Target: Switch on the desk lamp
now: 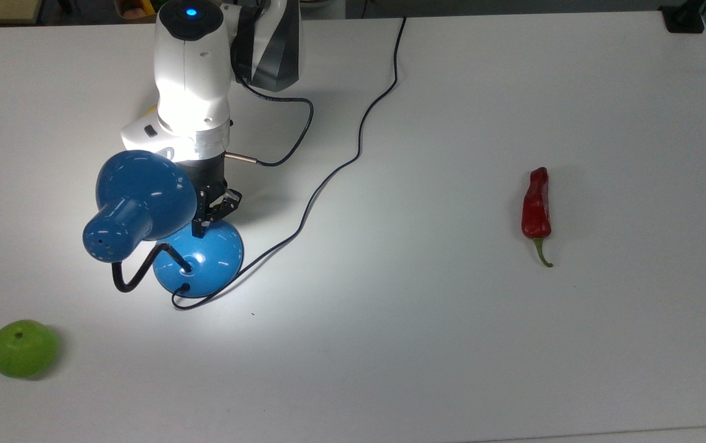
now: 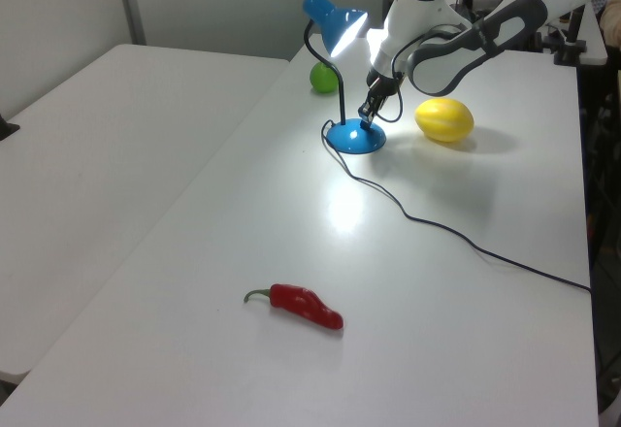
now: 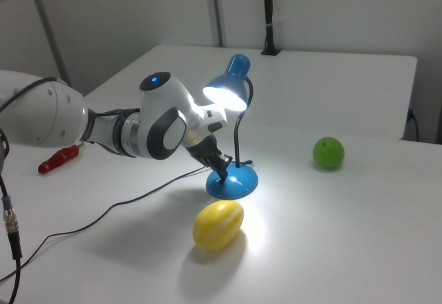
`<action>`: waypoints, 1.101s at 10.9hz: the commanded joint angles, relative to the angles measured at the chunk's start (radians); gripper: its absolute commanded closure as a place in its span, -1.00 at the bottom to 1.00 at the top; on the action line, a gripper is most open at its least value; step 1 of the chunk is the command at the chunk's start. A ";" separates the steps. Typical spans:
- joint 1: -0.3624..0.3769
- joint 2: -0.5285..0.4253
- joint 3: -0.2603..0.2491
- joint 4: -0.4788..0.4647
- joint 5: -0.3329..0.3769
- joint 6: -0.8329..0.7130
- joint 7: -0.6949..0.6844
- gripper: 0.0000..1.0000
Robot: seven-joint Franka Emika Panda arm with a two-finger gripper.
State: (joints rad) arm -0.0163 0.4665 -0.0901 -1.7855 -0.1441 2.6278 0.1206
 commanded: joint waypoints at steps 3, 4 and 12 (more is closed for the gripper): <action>0.056 -0.150 0.013 -0.011 -0.018 -0.383 -0.012 1.00; 0.071 -0.182 0.022 -0.011 -0.017 -0.461 -0.009 1.00; 0.199 -0.532 0.041 -0.006 0.007 -0.928 -0.024 1.00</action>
State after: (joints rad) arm 0.1747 0.0434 -0.0421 -1.7606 -0.1478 1.7883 0.1198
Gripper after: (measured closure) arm 0.991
